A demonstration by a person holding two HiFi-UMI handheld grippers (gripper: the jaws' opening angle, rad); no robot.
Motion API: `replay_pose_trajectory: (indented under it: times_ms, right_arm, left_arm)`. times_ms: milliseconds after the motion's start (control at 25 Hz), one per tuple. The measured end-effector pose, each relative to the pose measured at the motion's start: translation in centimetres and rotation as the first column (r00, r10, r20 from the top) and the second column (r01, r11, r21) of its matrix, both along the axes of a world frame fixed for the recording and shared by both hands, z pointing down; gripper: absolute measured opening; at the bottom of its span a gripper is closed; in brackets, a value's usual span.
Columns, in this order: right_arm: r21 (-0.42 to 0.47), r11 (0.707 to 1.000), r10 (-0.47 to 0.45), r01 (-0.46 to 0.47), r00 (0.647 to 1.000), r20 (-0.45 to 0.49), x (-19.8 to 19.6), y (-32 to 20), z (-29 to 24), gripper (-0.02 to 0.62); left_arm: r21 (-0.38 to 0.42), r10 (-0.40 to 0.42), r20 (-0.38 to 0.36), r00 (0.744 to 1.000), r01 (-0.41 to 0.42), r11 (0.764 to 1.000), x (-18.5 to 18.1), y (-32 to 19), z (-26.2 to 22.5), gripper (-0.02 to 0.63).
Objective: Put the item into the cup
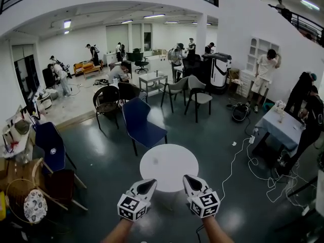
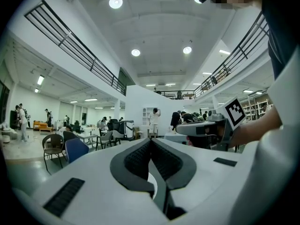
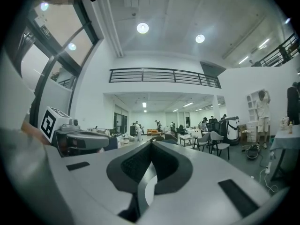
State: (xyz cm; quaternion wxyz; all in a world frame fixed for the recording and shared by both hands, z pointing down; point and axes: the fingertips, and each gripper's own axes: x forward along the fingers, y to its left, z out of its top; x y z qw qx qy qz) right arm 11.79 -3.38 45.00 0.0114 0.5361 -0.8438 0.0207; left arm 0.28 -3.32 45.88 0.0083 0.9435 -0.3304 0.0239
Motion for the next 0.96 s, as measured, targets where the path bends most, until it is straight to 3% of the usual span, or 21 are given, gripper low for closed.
replay_pose_trajectory:
  times_ms: [960]
  right_arm:
    - [-0.012, 0.999, 0.044, -0.044, 0.999, 0.009, -3.2, 0.1, 0.0, 0.015]
  left_arm:
    - [-0.003, 0.029, 0.007, 1.0, -0.029, 1.0, -3.4, -0.3, -0.2, 0.017]
